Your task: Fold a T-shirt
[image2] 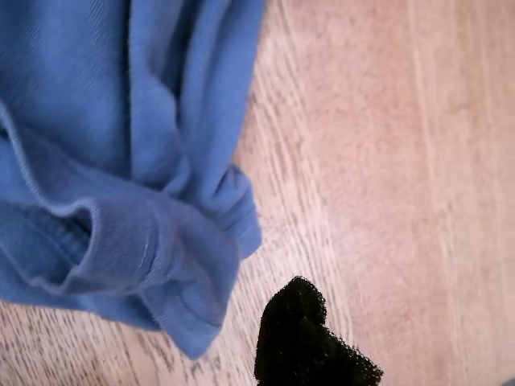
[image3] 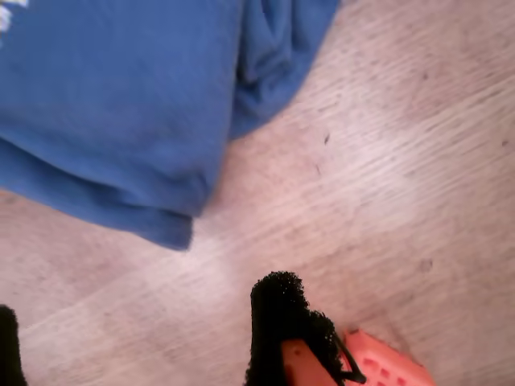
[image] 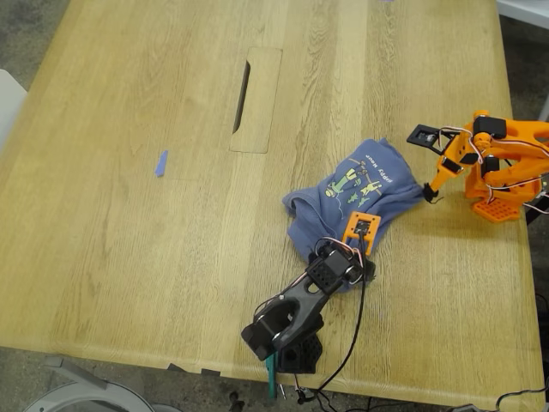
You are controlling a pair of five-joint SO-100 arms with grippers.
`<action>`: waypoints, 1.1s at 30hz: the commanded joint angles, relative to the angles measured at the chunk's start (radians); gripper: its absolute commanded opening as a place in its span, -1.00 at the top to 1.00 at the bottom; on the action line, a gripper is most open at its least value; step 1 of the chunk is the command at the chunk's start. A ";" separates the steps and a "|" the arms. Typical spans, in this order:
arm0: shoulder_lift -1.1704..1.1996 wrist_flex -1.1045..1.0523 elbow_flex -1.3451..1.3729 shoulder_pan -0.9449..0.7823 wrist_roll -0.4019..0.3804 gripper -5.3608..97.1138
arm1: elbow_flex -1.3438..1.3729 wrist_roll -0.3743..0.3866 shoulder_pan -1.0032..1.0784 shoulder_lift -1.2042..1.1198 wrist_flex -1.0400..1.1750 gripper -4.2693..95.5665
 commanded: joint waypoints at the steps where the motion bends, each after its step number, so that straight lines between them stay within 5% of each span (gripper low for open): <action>1: -0.077 -0.023 -0.198 -0.054 0.121 -0.09 | -0.106 0.000 -0.018 -0.063 -0.051 0.13; 4: -0.175 -0.063 -0.314 -0.123 0.232 -0.04 | -0.147 0.003 -0.064 -0.126 -0.140 0.27; 13: -0.287 -0.333 -0.365 -0.278 0.376 0.50 | -0.221 0.008 -0.153 -0.224 -0.272 0.91; 20: -0.376 -0.581 -0.344 -0.390 0.390 0.88 | -0.337 -0.015 -0.152 -0.337 -0.362 0.91; 33: -0.448 -0.727 -0.235 -0.529 0.360 0.90 | -0.565 -0.018 -0.227 -0.701 -0.611 0.91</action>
